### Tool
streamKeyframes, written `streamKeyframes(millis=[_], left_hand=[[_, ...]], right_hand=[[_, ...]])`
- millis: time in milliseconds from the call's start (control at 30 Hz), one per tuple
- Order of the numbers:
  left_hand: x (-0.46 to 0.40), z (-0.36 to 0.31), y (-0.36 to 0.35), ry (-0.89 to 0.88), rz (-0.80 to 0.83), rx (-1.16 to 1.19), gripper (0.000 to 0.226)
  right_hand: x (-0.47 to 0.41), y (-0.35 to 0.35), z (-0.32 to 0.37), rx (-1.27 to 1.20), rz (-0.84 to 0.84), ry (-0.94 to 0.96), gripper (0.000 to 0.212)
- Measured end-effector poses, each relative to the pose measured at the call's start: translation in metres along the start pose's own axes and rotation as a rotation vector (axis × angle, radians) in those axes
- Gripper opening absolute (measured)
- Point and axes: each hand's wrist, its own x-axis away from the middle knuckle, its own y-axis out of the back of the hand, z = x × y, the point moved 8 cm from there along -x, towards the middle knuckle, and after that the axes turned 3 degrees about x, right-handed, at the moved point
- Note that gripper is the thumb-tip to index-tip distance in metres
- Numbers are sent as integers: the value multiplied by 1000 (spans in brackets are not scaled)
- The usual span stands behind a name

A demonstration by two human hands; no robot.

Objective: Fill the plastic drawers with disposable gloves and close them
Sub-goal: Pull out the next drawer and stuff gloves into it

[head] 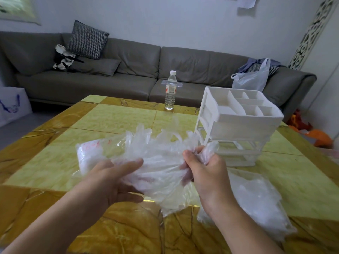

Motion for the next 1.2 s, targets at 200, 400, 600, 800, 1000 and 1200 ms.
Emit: streamKeyframes(millis=[200, 400, 600, 800, 1000, 1200], left_hand=[[-9, 1, 23, -27, -116, -102, 19], [3, -45, 65, -398, -497, -241, 10], [2, -44, 67, -393, -518, -156, 12], [4, -46, 64, -375, -506, -172, 13], [4, -45, 56, -357, -464, -208, 14], [6, -49, 60, -369, -491, -240, 19]], right_hand=[[4, -16, 6, -26, 91, -22, 21], [37, -44, -10, 881, 282, 167, 30], [54, -77, -38, 1396, 465, 269, 23], [46, -66, -27, 1263, 400, 235, 34], [54, -87, -44, 1445, 530, 352, 25], [22, -38, -25, 578, 246, 54, 18]])
